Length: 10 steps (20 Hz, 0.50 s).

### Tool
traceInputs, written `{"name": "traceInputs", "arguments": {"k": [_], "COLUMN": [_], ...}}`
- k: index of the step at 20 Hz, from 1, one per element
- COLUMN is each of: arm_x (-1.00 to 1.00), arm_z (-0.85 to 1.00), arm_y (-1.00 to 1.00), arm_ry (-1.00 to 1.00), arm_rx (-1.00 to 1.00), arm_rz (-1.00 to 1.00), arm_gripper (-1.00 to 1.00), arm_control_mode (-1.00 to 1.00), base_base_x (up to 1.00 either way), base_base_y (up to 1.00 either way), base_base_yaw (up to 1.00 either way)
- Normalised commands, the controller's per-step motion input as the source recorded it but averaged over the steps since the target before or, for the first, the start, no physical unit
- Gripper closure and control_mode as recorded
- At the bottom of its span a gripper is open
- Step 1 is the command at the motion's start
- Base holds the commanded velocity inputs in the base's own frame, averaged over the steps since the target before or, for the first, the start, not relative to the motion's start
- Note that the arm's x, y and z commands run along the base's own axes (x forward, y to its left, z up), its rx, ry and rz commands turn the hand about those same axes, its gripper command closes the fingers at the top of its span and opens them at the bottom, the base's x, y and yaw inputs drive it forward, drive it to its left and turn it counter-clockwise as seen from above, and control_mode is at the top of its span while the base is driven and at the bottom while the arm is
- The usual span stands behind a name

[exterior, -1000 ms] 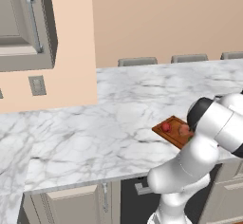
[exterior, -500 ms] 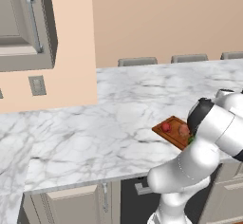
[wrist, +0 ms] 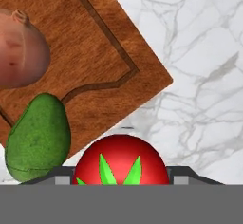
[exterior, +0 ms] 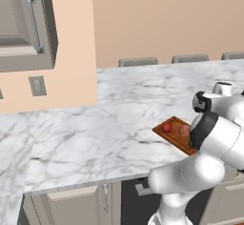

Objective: Place the avocado, onion, tomato, and bell pepper on the cutting board.

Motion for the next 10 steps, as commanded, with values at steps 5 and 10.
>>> {"name": "traceInputs", "arguments": {"k": [5,10], "arm_x": [0.31,0.46], "arm_z": [0.01,0.00], "arm_y": [0.03,0.00], "arm_ry": [-0.05,-0.02], "arm_rx": [0.00,0.00], "arm_rz": [0.00,0.00], "arm_gripper": [1.00,1.00], "arm_control_mode": [-1.00,-1.00], "base_base_x": [0.00,0.00], "base_base_y": [0.00,0.00], "base_base_yaw": [0.00,0.00]}}
